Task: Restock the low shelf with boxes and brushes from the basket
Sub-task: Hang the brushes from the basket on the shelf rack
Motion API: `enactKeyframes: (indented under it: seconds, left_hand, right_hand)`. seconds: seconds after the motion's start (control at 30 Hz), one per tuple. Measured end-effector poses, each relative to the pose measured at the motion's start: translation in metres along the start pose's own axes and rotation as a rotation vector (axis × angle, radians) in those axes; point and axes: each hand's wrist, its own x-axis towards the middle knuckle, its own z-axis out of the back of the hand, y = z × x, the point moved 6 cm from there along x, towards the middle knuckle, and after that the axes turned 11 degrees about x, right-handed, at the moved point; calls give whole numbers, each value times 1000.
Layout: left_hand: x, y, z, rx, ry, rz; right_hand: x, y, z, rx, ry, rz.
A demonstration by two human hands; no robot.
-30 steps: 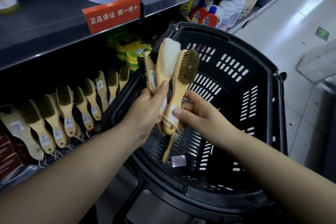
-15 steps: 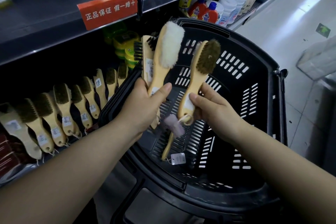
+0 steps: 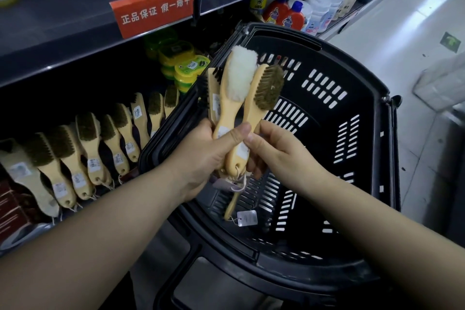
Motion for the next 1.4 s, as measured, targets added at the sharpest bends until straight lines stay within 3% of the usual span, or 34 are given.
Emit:
enactKeyframes:
  seconds: [0.23, 0.47, 0.77, 1.4]
  left_hand:
    - [8, -1, 6, -50, 26, -18]
    - [20, -1, 21, 22, -157, -71]
    - [24, 0, 25, 86, -221, -107]
    - [21, -1, 31, 116, -256, -135]
  right_hand:
    - [12, -6, 5, 30, 12, 12]
    - [1, -41, -7, 64, 313, -218]
    - [-1, -48, -8, 105, 215, -269]
    - [-5, -44, -18, 61, 253, -256]
